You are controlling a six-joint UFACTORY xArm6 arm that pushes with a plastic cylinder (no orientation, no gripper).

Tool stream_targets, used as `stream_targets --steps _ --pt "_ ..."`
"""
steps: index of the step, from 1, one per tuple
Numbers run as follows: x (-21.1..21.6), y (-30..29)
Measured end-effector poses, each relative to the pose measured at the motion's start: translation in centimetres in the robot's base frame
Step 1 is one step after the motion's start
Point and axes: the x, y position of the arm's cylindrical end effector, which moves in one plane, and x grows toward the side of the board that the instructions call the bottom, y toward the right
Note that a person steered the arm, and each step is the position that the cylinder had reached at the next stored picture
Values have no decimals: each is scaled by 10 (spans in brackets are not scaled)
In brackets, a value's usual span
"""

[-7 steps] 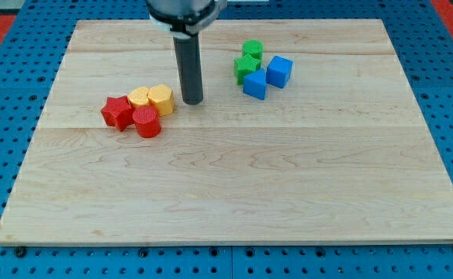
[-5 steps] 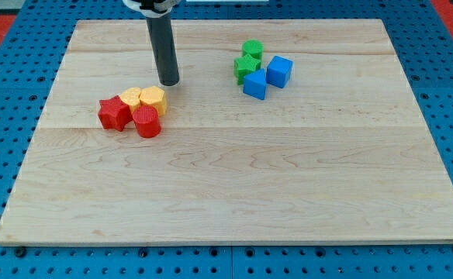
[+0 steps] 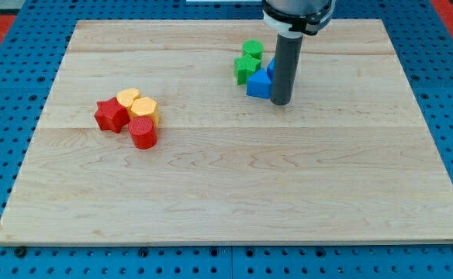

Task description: Move the green star to the top left of the red star

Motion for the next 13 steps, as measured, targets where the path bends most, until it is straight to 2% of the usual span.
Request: stream_targets --steps 2,3,4,5,6,7,8,9,10,12,13 --pt "-42 -89" --pt "-42 -9" --pt "-57 -6" --pt "-100 -41" --pt "-72 -133" --pt "-27 -165" --pt "-40 -209" --pt "-76 -193" --pt "-92 -234" --pt "-17 -265" --pt "-19 -277"
